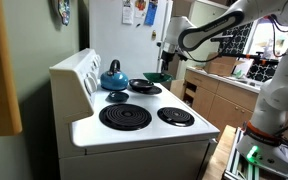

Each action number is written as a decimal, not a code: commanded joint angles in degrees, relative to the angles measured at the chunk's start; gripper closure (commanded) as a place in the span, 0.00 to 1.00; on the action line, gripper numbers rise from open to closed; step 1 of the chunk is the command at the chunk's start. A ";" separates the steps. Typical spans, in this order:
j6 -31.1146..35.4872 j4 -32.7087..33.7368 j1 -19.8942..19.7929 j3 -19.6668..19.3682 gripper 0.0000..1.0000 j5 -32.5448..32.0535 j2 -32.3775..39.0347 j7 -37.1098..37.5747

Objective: Use the kitchen mitt to move the pan from the back right plate to the back left one

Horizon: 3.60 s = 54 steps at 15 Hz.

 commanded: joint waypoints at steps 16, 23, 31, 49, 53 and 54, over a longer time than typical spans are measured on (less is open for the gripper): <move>9.92 6.76 -3.57 -4.67 0.98 16.35 11.11 -33.44; 9.03 9.77 -4.03 -4.05 0.97 15.24 15.31 -39.49; 10.49 12.96 -4.71 -3.83 0.59 13.56 19.66 -39.78; 9.54 16.70 -8.24 -0.73 0.48 16.22 27.23 -44.83; 8.20 17.65 -8.78 -0.16 0.76 16.62 27.55 -45.57; 7.32 17.60 -8.75 0.01 0.84 16.95 27.39 -45.62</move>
